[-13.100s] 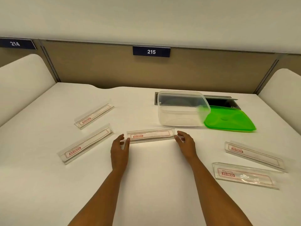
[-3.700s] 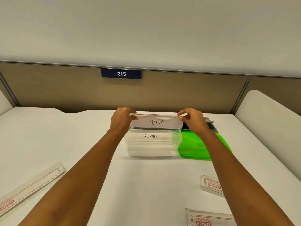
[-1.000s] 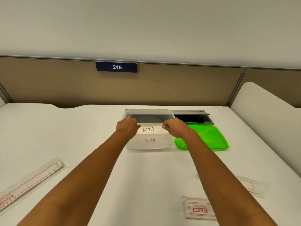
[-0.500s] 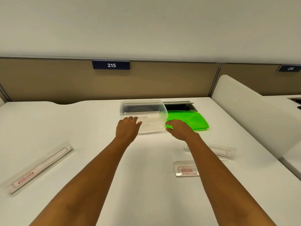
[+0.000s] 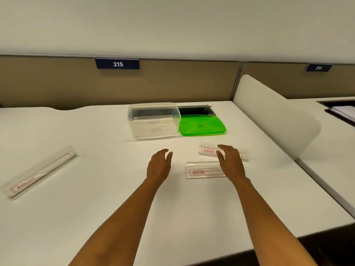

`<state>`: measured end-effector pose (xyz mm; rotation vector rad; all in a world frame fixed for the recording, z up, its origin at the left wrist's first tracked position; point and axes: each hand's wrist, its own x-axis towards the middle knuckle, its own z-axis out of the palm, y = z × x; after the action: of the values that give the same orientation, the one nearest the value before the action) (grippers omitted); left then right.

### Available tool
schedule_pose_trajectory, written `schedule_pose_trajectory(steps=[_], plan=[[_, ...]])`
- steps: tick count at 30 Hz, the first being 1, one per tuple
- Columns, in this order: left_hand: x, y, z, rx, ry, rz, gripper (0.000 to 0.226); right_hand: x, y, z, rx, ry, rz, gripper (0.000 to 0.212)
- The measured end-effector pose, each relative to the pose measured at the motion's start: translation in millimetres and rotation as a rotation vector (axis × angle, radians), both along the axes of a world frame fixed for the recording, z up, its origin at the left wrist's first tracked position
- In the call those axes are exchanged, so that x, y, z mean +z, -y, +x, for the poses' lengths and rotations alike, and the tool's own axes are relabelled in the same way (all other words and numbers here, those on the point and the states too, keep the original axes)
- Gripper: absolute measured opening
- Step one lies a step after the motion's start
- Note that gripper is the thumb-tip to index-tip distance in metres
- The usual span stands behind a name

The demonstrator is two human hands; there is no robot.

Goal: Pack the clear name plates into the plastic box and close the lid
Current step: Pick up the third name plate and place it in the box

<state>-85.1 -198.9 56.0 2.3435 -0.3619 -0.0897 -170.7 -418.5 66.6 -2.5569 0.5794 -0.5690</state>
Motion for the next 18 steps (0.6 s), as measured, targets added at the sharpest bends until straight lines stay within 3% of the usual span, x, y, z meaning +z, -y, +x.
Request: schedule_pose_trajectory(steps=[8, 18], plan=[[-10.4, 48.2, -36.1, 0.346, -0.261, -0.378, 0.046, -16.1, 51.0, -33.9, -0.145, 0.122, 0.26, 0.032], [-16.3, 62.8, -42.4, 0.397, -0.396, -0.488, 0.05, -26.6, 76.8, -33.0, -0.201, -0.063, 0.531, 0.048]])
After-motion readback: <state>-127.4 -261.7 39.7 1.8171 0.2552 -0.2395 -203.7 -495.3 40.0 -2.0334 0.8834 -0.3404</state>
